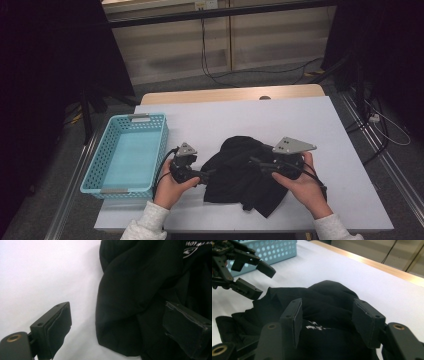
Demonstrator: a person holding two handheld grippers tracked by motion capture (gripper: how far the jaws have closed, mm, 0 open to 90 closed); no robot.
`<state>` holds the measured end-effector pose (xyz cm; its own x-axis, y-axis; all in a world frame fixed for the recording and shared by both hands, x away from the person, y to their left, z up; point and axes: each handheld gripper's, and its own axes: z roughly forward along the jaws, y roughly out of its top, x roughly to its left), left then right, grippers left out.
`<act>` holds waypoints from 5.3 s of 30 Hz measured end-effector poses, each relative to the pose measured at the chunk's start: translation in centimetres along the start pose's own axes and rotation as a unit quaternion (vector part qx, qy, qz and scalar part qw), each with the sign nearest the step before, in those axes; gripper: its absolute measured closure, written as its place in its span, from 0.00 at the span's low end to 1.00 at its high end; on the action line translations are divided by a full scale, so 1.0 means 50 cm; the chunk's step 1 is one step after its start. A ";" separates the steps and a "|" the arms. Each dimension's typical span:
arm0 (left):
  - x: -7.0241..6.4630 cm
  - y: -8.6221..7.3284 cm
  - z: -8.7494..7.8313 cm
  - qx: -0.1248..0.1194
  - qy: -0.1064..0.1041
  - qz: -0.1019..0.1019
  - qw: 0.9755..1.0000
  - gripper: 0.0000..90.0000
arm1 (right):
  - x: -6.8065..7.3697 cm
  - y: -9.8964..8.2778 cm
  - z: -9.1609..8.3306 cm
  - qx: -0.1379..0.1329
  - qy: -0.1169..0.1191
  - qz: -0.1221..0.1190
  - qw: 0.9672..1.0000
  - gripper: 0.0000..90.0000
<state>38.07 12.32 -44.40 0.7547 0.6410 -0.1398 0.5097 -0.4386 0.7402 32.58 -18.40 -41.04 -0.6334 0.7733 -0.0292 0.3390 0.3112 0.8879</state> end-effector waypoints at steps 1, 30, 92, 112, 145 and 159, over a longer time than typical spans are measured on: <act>0.000 -0.001 0.001 0.000 -0.001 -0.001 1.000 0.10 | 0.000 0.002 0.007 0.003 0.003 -0.005 1.000 0.45; 0.008 -0.006 0.009 0.005 0.001 -0.006 1.000 0.10 | -0.133 -0.057 -0.034 0.022 -0.057 0.108 0.992 0.97; 0.025 0.079 -0.004 -0.028 -0.043 -0.083 0.995 0.96 | -0.104 -0.069 -0.060 0.021 -0.032 0.086 0.996 0.83; 0.033 0.068 0.008 -0.014 -0.043 -0.098 0.994 0.96 | -0.066 -0.064 -0.011 0.063 -0.015 0.038 0.997 0.92; 0.006 0.023 0.054 -0.009 -0.017 -0.019 1.000 0.26 | -0.144 -0.092 -0.060 0.016 -0.067 0.149 0.986 0.93; -0.002 0.068 0.055 -0.045 -0.084 -0.066 0.993 0.98 | -0.140 -0.080 -0.068 0.006 -0.054 0.146 0.988 0.93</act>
<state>40.88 9.04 -43.69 0.7454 0.5723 -0.3419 0.5760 -0.2947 0.7625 33.30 -26.93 -42.82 -0.4301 0.8851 0.1779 0.5050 0.0725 0.8601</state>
